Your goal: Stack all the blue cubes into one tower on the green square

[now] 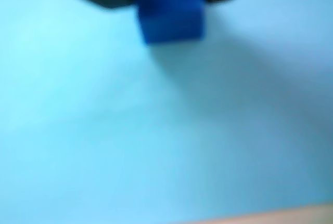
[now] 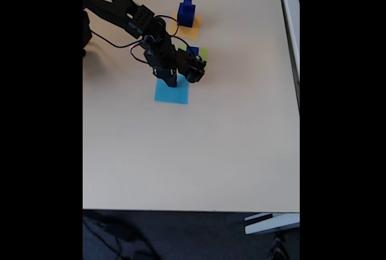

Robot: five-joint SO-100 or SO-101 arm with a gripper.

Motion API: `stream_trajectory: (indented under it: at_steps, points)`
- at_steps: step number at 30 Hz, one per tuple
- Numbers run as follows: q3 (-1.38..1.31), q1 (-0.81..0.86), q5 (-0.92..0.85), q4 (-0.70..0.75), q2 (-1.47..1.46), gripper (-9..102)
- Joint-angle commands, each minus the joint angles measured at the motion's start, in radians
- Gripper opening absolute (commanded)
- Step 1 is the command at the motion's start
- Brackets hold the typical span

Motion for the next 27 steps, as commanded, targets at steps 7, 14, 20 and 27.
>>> stream_trajectory:
  at_steps: [7,14,20,27]
  points:
    - [-0.049,-0.009,-0.015,0.002,0.046,4]
    - [-0.175,-0.020,-0.023,0.144,0.104,4]
    - [-0.321,-0.037,-0.015,0.273,0.124,4]
    - [-0.515,-0.110,0.055,0.456,0.169,5]
